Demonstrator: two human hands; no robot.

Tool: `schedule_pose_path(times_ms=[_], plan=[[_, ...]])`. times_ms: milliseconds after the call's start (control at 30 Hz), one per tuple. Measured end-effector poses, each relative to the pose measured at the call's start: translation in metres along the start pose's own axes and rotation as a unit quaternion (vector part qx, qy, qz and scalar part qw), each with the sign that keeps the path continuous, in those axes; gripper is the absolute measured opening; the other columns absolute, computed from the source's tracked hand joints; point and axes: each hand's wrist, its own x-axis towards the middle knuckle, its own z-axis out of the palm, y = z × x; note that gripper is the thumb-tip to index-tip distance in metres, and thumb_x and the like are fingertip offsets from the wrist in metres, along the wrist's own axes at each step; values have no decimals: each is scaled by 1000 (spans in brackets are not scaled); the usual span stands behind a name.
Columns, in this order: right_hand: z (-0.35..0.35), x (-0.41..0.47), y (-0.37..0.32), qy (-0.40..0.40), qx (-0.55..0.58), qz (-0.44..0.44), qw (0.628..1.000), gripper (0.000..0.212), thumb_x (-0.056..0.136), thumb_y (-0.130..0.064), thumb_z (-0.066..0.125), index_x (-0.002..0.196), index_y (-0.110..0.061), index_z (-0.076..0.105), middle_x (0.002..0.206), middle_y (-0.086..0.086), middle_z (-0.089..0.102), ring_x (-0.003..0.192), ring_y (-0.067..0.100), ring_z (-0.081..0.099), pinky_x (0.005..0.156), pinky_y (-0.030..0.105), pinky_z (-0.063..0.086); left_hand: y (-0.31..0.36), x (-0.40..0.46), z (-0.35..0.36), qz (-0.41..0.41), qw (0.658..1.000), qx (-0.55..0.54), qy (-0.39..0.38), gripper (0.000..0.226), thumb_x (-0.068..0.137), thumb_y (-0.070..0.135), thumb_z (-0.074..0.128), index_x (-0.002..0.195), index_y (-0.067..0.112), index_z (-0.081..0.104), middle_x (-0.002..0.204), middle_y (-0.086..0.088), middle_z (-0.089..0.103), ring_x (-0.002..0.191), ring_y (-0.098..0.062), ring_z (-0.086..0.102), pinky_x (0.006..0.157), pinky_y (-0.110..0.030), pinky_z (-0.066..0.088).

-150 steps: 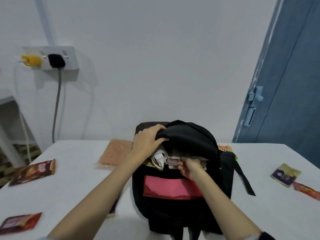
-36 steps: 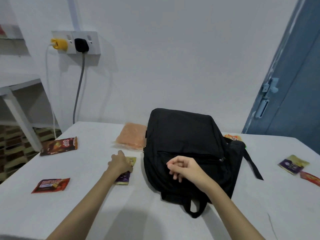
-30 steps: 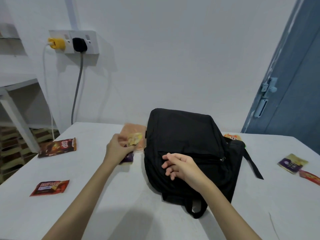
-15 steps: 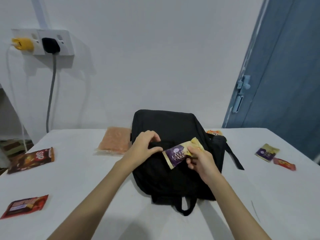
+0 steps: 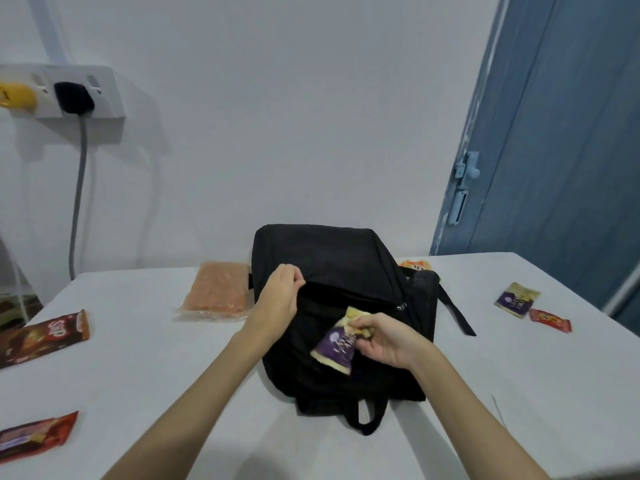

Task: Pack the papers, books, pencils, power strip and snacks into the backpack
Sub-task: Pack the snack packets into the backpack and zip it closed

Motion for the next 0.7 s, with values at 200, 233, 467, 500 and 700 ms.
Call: schedule_pose_path(times_ms=[200,233,467,500,700], plan=[[0,34,-17,34,286,-162,944,49,63,21,63,109,9,52,110,22,57,107,32,50,106,46,36,-1,-4,-5,48,996,-64,45,8,92,6,53,85,11,53,82,6,51,75,-4,49,71,-8,38],[0,35,-16,-2,302,-169,938,49,61,27,55,107,8,52,107,21,57,105,34,52,96,45,46,-5,-6,-6,48,995,-71,45,9,91,10,56,84,14,53,81,8,51,76,-4,50,71,-9,39],[-16,21,-11,62,-29,-106,992,14,95,-3,47,105,6,51,96,21,63,83,29,65,59,29,56,-85,7,-22,-347,920,84,162,44,84,27,62,100,-12,52,98,-24,57,94,-39,51,80,-44,42],[-18,19,-11,81,-59,-111,989,14,95,-7,51,104,3,52,93,18,65,76,26,65,53,27,55,-100,7,-24,-431,887,101,129,53,83,34,64,118,-3,51,117,-27,52,110,-40,46,91,-46,38],[-13,7,-9,141,-270,-118,945,23,95,-22,53,99,-3,66,65,4,58,47,14,49,38,19,33,-165,7,-34,-542,839,-16,43,62,74,38,75,110,-7,52,112,-25,59,106,-42,54,92,-44,44]])
